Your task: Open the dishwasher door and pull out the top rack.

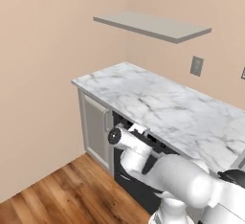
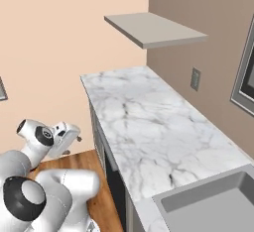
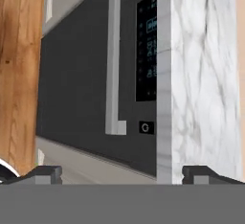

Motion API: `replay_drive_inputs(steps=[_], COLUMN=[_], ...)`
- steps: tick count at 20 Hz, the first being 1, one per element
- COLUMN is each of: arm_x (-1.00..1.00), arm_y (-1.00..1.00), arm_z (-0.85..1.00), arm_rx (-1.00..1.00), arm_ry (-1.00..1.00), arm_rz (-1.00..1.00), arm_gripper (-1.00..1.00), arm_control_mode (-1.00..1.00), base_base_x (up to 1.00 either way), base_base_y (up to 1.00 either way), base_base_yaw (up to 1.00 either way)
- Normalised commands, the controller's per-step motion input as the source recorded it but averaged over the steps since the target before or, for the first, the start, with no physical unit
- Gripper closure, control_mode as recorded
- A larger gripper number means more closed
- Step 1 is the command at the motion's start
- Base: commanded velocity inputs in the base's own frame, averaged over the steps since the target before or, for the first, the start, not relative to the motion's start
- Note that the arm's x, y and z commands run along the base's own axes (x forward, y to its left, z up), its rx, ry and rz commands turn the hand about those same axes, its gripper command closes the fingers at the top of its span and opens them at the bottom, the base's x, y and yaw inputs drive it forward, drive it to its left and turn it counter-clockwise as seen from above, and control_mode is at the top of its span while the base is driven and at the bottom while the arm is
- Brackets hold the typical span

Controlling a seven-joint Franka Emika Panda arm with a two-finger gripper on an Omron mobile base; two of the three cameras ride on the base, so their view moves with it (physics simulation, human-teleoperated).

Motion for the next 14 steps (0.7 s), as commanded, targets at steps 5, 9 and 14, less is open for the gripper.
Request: replay_drive_inputs(steps=[5,9,14], arm_x=[0.11,0.22,0.17], arm_y=[0.00,-0.23,-0.48], arm_z=[-0.51,-0.48,-0.26], arm_rx=[-0.14,-0.09,-0.02], arm_ry=[0.01,0.00,0.00], arm_rz=[-0.11,-0.10,-0.06], arm_gripper=[-1.00,-1.00,-1.00], arm_control_mode=[-1.00,-1.00,-1.00], base_base_x=[0.00,0.00,0.00], base_base_y=[0.00,0.00,0.00], base_base_yaw=[0.00,0.00,0.00])
